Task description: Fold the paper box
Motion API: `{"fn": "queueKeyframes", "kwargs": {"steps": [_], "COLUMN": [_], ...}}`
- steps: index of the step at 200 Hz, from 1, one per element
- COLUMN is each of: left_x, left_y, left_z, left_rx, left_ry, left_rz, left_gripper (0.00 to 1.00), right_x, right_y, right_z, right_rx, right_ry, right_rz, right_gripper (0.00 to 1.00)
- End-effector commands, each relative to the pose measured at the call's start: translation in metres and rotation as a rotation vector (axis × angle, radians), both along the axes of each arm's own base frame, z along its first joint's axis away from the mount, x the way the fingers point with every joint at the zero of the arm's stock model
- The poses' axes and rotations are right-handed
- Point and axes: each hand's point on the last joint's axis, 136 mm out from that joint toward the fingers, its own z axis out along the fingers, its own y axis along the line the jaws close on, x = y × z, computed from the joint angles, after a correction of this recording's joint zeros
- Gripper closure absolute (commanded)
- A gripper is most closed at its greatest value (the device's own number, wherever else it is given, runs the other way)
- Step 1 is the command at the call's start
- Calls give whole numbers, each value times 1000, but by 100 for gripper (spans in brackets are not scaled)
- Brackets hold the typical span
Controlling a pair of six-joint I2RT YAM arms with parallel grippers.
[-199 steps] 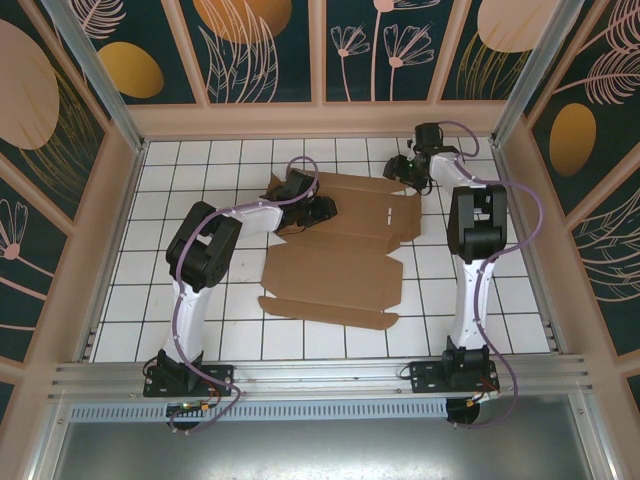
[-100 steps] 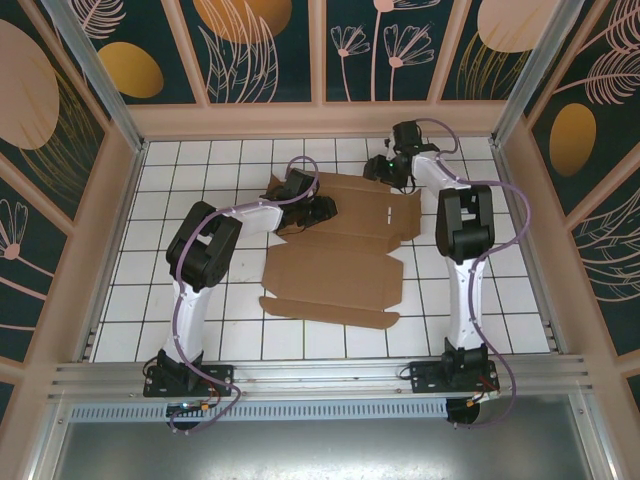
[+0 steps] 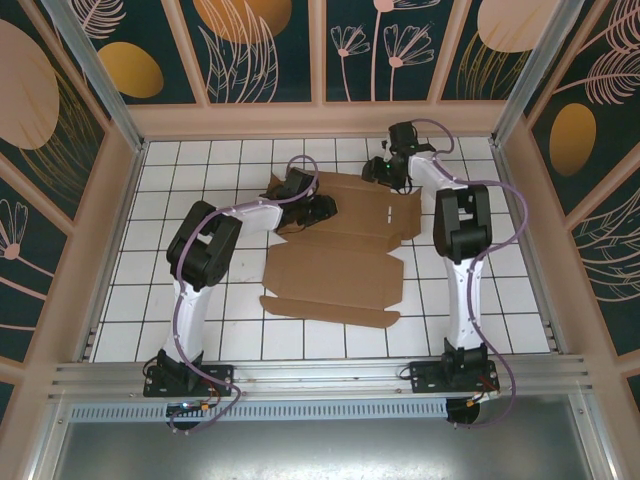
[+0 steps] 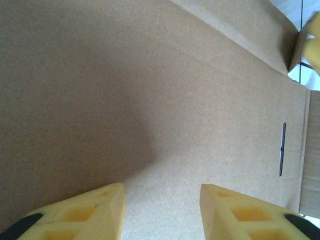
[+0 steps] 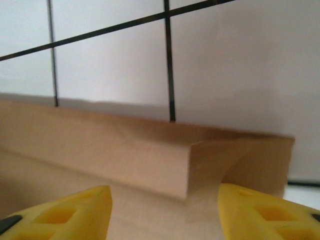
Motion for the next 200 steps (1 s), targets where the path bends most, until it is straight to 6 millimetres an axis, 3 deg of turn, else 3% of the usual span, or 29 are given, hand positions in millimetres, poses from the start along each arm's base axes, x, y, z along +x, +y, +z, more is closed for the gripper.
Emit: {"fn": "queueKeyframes", "kwargs": {"steps": [1, 39, 82, 107, 125, 149, 180, 200], "left_x": [-11, -9, 0, 14, 31, 65, 116, 143], "left_y": [23, 18, 14, 14, 22, 52, 98, 105], "left_z": [-29, -22, -1, 26, 52, 79, 89, 88], "left_rx": [38, -33, -41, -42, -70, -51, 153, 169], "left_ry": [120, 134, 90, 37, -11, -78, -168, -182], "left_rz": [37, 48, 31, 23, 38, 90, 160, 165], "left_gripper": [55, 55, 53, 50, 47, 43, 35, 33], "right_x": [-16, -67, -96, -107, -113, -120, -124, -124], "right_y": [14, 24, 36, 34, 30, 24, 23, 23], "right_z": [62, 17, -34, -54, -64, -73, -76, -78], "right_rx": [15, 5, -35, -69, -88, -115, -133, -134], "right_ry": [-122, -17, 86, 127, 150, 171, 172, 174], "right_rz": [-4, -20, 12, 16, 15, 18, 19, 19], "right_gripper": [52, 83, 92, 94, 95, 96, 96, 95]}}
